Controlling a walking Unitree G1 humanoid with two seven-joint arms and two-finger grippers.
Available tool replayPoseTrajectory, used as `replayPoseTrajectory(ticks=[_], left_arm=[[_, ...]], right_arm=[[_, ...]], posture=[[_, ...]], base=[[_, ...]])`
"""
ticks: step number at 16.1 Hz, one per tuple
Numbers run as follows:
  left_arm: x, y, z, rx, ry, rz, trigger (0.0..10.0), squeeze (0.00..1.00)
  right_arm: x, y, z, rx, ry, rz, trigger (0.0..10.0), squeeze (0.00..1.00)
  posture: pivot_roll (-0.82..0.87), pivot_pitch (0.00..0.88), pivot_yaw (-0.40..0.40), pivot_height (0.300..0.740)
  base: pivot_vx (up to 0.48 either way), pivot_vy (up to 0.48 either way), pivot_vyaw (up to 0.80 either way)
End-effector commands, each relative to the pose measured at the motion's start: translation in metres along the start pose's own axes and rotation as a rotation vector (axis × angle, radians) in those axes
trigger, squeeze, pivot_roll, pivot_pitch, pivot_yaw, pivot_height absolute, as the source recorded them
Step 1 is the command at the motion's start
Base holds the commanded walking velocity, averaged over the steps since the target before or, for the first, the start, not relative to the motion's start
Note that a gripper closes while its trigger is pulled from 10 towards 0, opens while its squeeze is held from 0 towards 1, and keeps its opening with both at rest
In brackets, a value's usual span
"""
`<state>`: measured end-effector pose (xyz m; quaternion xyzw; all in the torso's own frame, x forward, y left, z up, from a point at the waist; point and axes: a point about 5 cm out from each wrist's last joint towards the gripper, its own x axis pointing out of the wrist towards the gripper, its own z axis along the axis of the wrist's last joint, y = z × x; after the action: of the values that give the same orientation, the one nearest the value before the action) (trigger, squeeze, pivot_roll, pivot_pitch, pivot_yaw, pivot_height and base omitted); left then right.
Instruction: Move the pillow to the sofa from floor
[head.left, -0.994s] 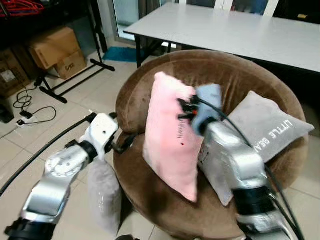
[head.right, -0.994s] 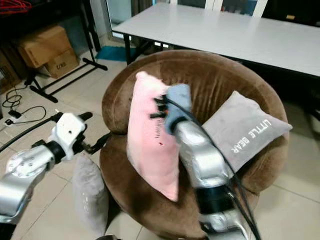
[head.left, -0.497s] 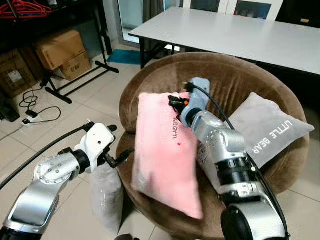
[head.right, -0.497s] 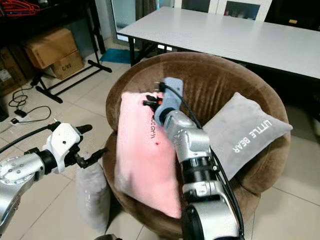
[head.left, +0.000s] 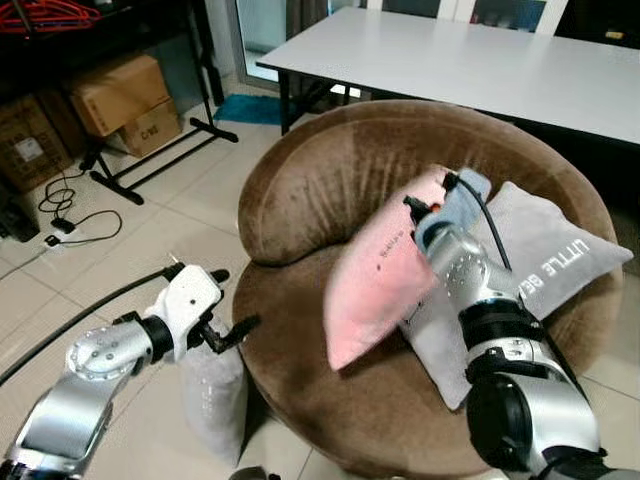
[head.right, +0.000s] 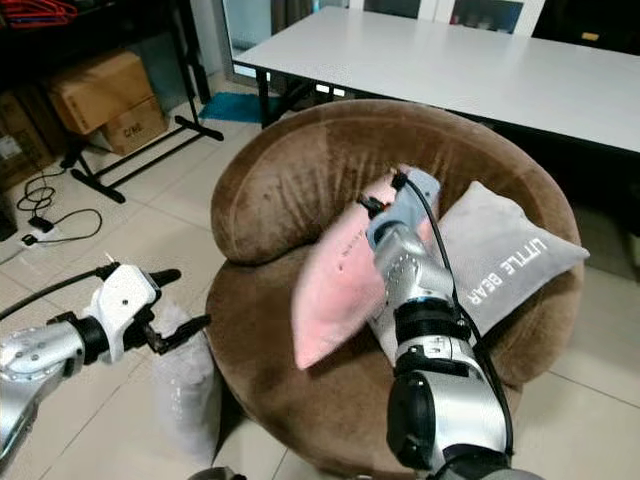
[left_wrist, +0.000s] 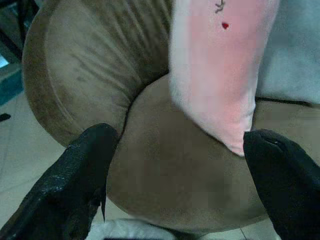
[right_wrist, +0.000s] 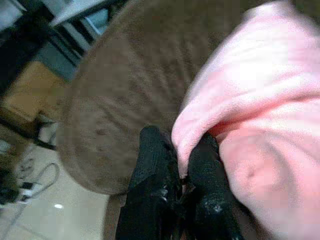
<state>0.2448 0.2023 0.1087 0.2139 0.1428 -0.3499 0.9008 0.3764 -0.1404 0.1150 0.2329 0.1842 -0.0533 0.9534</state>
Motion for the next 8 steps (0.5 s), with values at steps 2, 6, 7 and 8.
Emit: replayPoseTrajectory(ticks=[2,6,7,8], left_arm=[[0.006,-0.009,-0.013,0.011,0.02,-0.04,10.0,0.0],[0.013,-0.016,-0.015,0.017,0.011,-0.05,10.0,0.0],[0.014,-0.014,-0.013,0.02,0.005,-0.052,10.0,0.0],[0.015,-0.013,-0.012,0.024,-0.004,-0.053,10.0,0.0]], right_arm=[[0.003,-0.008,-0.028,-0.117,0.083,-0.004,10.0,0.0],[0.005,-0.019,-0.033,-0.193,0.099,-0.003,10.0,0.7],[0.006,-0.023,-0.026,-0.215,0.071,-0.009,10.0,1.0],[0.006,-0.031,-0.019,-0.259,0.04,-0.045,10.0,1.0]], posture=[[-0.03,0.0,0.047,0.74],[-0.02,0.0,0.049,0.74],[-0.03,0.0,0.048,0.74],[-0.03,0.0,0.049,0.74]], base=[[0.0,0.0,0.0],[0.0,0.0,0.0],[0.0,0.0,0.0],[0.0,0.0,0.0]])
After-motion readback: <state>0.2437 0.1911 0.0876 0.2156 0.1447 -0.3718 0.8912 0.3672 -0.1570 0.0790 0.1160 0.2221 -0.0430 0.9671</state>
